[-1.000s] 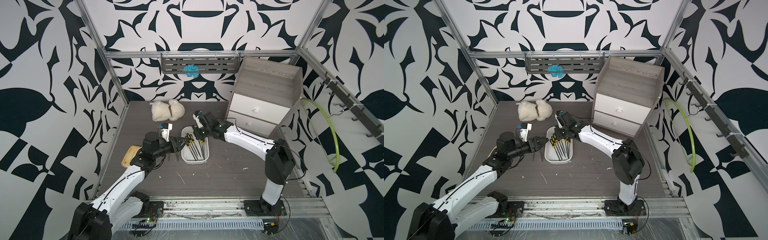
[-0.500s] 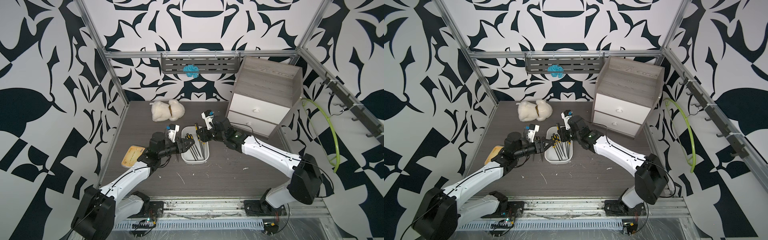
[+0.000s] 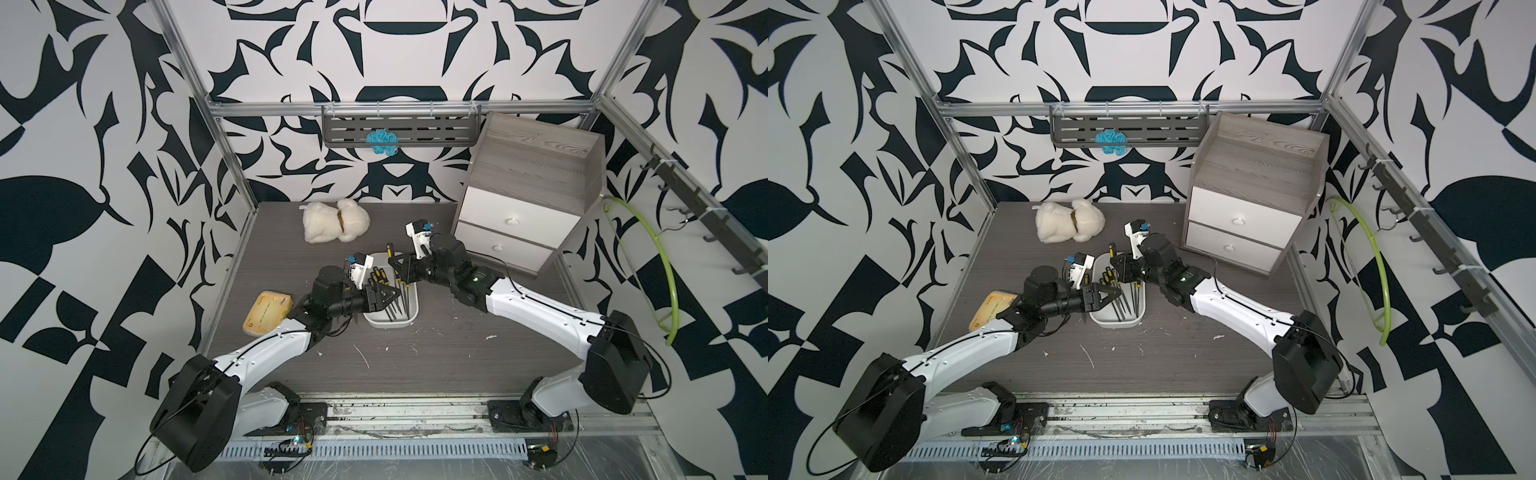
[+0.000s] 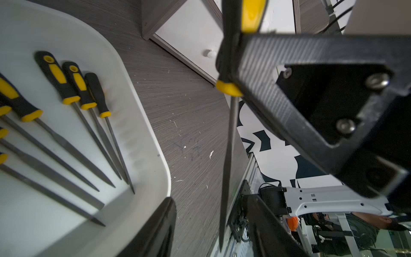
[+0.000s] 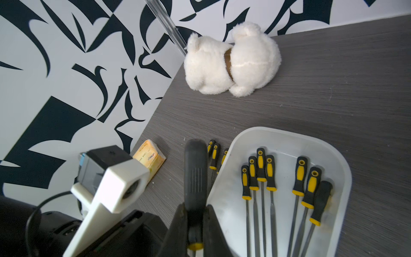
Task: Take the file tool out of the storage box
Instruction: Pick up the file tool from the storage box.
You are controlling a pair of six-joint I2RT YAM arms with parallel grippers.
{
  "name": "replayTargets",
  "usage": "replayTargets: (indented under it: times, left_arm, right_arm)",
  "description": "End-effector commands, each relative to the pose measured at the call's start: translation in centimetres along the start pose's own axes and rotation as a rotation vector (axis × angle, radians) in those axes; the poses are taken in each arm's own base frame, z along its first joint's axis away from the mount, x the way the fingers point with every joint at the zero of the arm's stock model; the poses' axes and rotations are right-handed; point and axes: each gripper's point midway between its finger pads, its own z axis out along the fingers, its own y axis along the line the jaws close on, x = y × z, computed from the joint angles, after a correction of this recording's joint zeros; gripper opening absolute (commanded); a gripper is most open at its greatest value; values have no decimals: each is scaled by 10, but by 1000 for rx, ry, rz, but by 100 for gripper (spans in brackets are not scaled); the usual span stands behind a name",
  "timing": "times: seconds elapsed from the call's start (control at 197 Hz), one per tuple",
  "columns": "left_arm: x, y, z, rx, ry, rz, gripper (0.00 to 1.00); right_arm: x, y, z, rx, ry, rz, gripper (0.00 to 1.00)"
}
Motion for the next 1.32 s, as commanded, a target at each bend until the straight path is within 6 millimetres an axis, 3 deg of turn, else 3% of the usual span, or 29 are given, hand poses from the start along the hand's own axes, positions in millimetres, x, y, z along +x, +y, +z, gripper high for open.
replayTargets:
  times: [0.0, 0.122, 0.284, 0.496, 0.507, 0.588, 0.704, 0.826, 0.957, 1.054, 1.15, 1.185, 1.317]
  left_arm:
    - [-8, -9, 3, 26, -8, 36, 55]
    - [-7, -13, 3, 48, -11, 41, 45]
    - [-7, -9, 6, 33, -8, 33, 50]
    - [-5, -7, 11, 38, 16, 16, 47]
    - [0, 1, 16, 23, 33, 0, 47]
    - [0, 3, 17, 16, 35, -4, 44]
    - [0, 1, 16, 19, 31, 2, 26]
    - [1, 1, 17, 21, 36, 2, 18]
    - [1, 2, 16, 14, 35, 0, 0]
    - [2, 2, 16, 9, 35, 0, 0]
    - [3, 5, 15, -10, 40, 0, 0]
    - [-2, -3, 8, -7, 20, 21, 0]
    - [-3, 5, -8, -139, 10, 43, 0]
  right_arm:
    - [-23, 17, -11, -68, -87, 14, 0]
    - [-24, 18, -14, -82, -112, 21, 0]
    - [-22, 15, -13, -83, -123, 35, 0]
    - [-21, 13, -9, -91, -139, 43, 0]
    - [-22, 13, -8, -91, -138, 43, 0]
    - [-22, 12, -6, -83, -134, 37, 0]
    - [-23, 10, -5, -75, -136, 36, 0]
    - [-22, 10, -4, -76, -135, 39, 0]
    - [-20, 8, -3, -73, -132, 40, 0]
    - [-17, 6, -2, -71, -124, 41, 0]
    - [-14, 4, -2, -68, -113, 50, 18]
    - [-12, 3, -3, -63, -104, 54, 25]
    - [-3, -3, -13, -13, -36, 30, 33]
